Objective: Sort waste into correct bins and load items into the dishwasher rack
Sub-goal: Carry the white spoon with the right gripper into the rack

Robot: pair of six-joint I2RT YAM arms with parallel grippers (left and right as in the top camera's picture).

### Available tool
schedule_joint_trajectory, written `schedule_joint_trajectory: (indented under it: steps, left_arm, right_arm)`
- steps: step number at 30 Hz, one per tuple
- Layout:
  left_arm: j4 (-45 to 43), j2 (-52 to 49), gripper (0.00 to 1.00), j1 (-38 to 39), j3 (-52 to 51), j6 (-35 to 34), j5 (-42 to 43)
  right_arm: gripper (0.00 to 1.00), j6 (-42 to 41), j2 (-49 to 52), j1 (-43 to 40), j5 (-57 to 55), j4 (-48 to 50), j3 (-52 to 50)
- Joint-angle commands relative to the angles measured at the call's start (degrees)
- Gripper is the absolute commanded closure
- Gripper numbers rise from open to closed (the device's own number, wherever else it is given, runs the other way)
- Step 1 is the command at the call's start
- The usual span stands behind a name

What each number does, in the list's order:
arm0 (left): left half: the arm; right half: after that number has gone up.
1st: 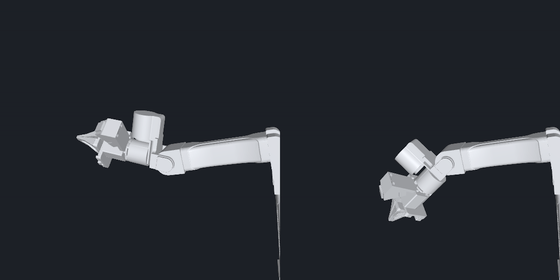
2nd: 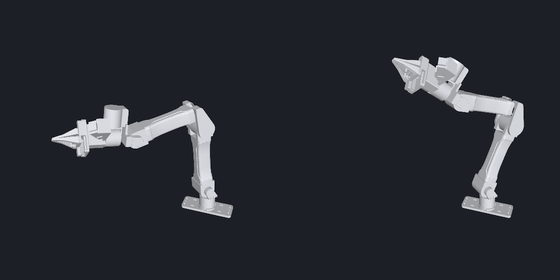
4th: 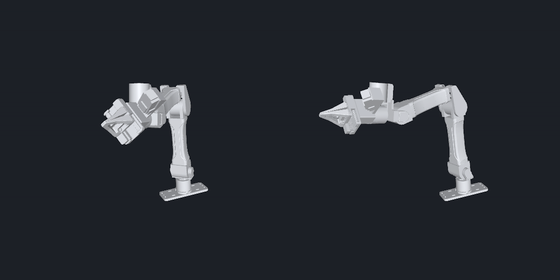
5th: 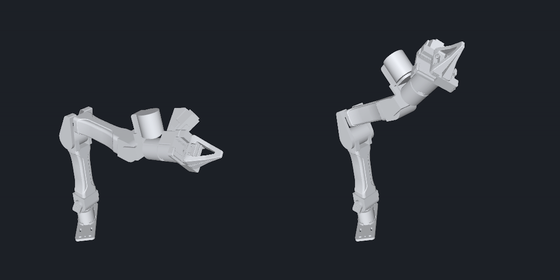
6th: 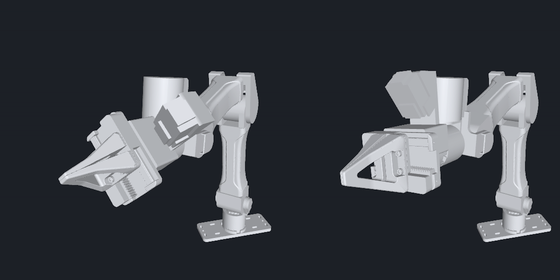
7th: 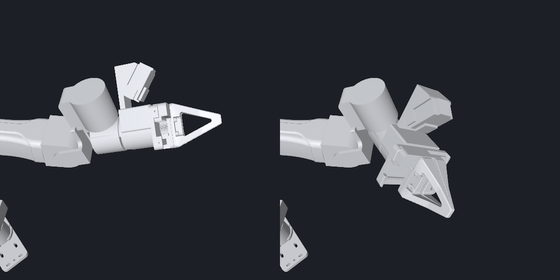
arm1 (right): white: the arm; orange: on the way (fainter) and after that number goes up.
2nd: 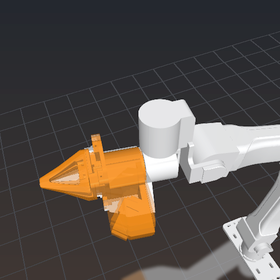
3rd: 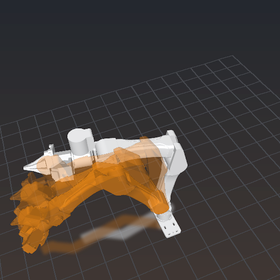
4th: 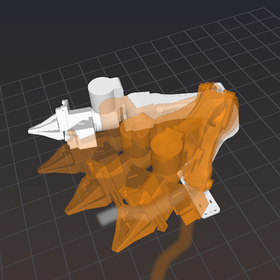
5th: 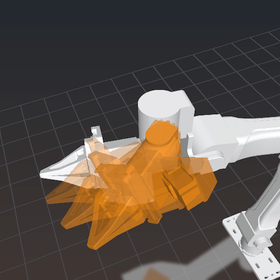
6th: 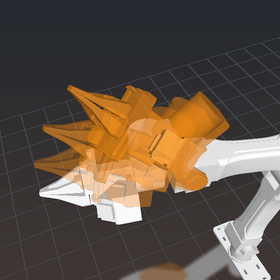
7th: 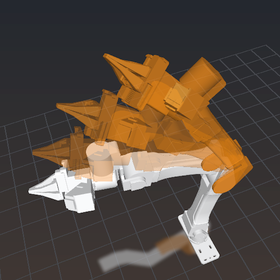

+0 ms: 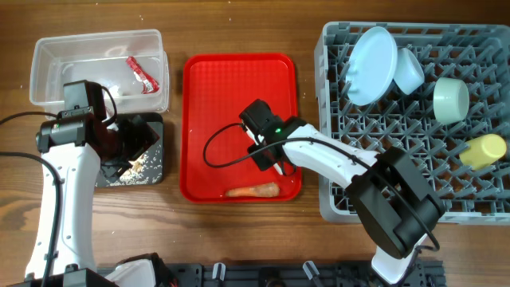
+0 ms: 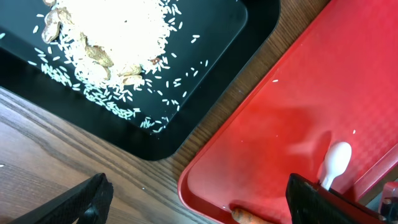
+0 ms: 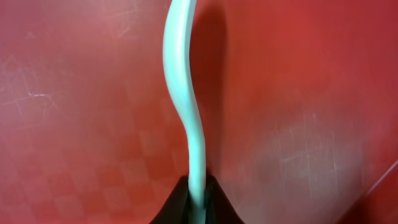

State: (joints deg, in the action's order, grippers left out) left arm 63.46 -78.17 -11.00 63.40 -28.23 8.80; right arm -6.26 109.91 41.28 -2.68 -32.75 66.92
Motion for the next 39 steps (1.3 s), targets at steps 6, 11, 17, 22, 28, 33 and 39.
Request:
schedule_joint_trajectory:
  steps: [6, 11, 17, 22, 28, 33, 39]
  left_arm:
    - [0.26, -0.37, 0.09, -0.42, 0.68, -0.72, -0.57]
    - [0.24, -0.37, 0.09, -0.42, 0.68, -0.74, -0.55]
    - [-0.02, -0.37, 0.09, 2.47, 0.68, 0.28, 0.74]
    - [-2.78, -0.39, 0.09, 12.0, 0.68, 5.95, 0.7]
    - [-3.85, -0.39, 0.08, 27.98, 0.68, 19.54, 0.63]
    - [-4.13, -0.39, 0.06, 37.33, 0.68, 25.99, -0.07]
    - [-4.15, -3.89, 0.09, 45.09, 0.55, 35.65, -2.29]
  right_arm:
    - [0.96, -4.33, -14.51, -3.17, -1.9, -2.8, 0.39]
    - [0.96, -4.35, -27.23, -11.78, -4.63, -8.61, 0.37]
    - [0.96, -6.25, -26.99, -23.45, -1.29, -16.17, 0.09]
    - [0.96, -6.36, -22.36, -24.48, -0.55, -18.58, 0.09]
    - [0.72, -7.43, -16.98, -24.48, 1.68, -18.97, 0.09]
    - [0.6, -7.91, -17.18, -24.48, 1.68, -19.65, 0.11]
    - [0.55, -8.92, -26.82, -24.65, 1.68, -21.59, 0.11]
